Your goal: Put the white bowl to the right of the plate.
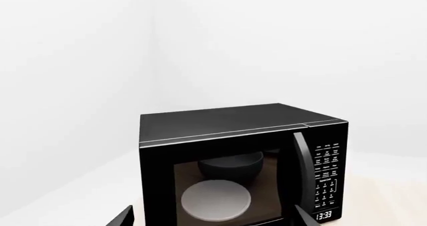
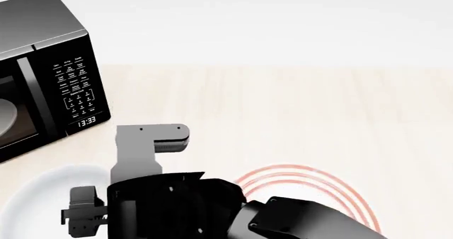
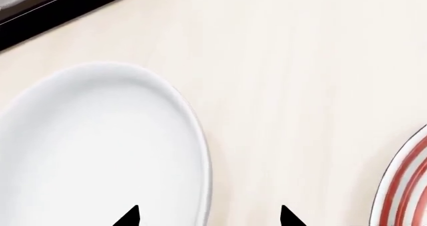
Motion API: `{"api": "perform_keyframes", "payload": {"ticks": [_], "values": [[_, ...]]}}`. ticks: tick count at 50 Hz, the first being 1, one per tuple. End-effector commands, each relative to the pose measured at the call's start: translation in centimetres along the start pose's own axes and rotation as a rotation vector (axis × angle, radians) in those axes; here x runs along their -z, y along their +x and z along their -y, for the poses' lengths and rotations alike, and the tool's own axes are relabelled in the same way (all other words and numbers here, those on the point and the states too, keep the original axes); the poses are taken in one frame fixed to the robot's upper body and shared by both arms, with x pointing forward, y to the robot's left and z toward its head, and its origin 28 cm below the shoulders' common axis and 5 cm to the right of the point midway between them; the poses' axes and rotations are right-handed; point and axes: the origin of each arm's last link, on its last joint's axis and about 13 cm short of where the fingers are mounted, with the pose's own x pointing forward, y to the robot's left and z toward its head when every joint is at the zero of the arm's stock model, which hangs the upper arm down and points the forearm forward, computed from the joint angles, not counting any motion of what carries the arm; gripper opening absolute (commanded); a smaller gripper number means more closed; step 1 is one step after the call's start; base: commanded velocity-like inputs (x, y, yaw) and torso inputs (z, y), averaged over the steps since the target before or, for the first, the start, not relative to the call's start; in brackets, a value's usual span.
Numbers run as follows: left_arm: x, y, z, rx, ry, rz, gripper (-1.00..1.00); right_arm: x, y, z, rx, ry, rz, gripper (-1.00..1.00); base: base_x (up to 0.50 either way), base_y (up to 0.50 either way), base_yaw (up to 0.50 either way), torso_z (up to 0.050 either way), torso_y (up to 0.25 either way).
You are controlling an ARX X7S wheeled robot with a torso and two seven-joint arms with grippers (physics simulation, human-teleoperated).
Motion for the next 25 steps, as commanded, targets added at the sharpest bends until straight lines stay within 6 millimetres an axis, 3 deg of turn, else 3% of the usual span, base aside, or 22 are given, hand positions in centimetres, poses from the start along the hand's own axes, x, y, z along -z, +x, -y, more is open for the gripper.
{"api": "perform_keyframes", "payload": {"ticks": [1,25], "values": [[-0.09,-0.10,-0.04,0.001,0.000,0.003,1.00,0.84,0.83,0.55,-0.034,0.005,-0.036,1.00,0.00,0.00,0.00,0.000,0.000],[-0.17,-0.15,-0.02,0.004,-0.001,0.007,1.00,1.64,1.25,0.61,-0.088,0.012,-0.057,1.00,0.00,0.00,0.00,0.000,0.000]]}}
